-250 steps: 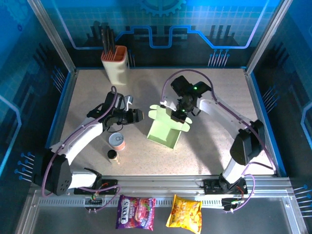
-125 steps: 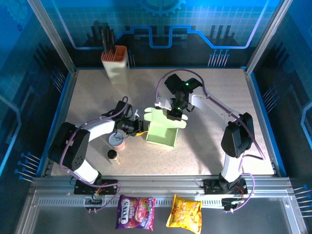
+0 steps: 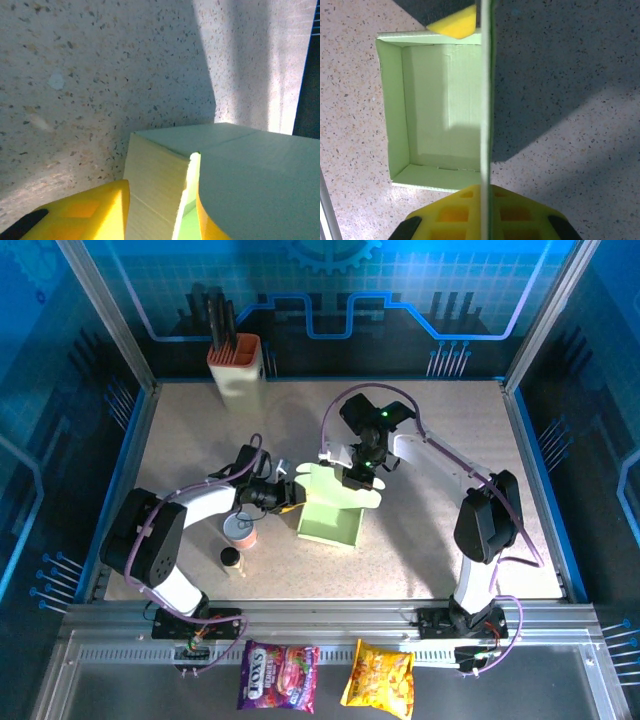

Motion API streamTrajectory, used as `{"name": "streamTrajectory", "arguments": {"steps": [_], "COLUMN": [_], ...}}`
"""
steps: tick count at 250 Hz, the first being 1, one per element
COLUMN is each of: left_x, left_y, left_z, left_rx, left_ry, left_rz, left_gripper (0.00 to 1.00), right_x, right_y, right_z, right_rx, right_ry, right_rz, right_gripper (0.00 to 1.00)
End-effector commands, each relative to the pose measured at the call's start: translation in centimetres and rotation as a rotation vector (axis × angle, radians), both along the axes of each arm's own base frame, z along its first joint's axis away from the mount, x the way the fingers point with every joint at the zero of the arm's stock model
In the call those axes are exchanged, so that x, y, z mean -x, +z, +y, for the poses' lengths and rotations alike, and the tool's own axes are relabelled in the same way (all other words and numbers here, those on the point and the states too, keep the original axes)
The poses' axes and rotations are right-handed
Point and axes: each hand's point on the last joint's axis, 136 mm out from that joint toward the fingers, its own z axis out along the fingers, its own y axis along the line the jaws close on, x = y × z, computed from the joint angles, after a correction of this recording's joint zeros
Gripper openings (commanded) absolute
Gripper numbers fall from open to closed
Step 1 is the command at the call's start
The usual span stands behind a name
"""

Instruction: Fold the paper box

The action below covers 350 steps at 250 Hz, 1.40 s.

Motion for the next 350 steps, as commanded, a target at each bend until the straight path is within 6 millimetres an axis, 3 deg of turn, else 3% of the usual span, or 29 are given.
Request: {"name": "streamTrajectory", "arguments": {"steps": [1, 114, 193, 291, 350], "left_x": [-0.4, 0.5, 1.1, 0.8, 1.3], "left_y": [0.8, -0.5, -1.1, -0.4, -1.7], "left_z": [0.6, -0.4, -0.1, 0.1, 0.2], "left_rx": [0.015, 0.078, 0.052, 0.061, 0.048], "left_ry": [0.032, -0.018, -0.029, -0.005, -0.014], "left_rz": [-0.023, 0.044, 0.063, 0.027, 0.074], "left_gripper": [0.38, 0.36, 0.3, 0.33, 0.28], "right_x": [0.3, 0.1, -0.1, -0.2, -0.2], "right_y": [-0.4, -0.6, -0.7, -0.9, -1.1], "right_z": [-0.1, 0.1, 0.0, -0.2, -0.3], "right_rx": [-0.019, -0.018, -0.013, -0.01, -0.007], "right_ry": [0.008, -0.002, -0.008, -0.014, -0.016], "right_rz": [0.037, 0.042, 0.046, 0.051, 0.056], "right_gripper": [0.04, 0.04, 0.04, 0.04, 0.04]}}
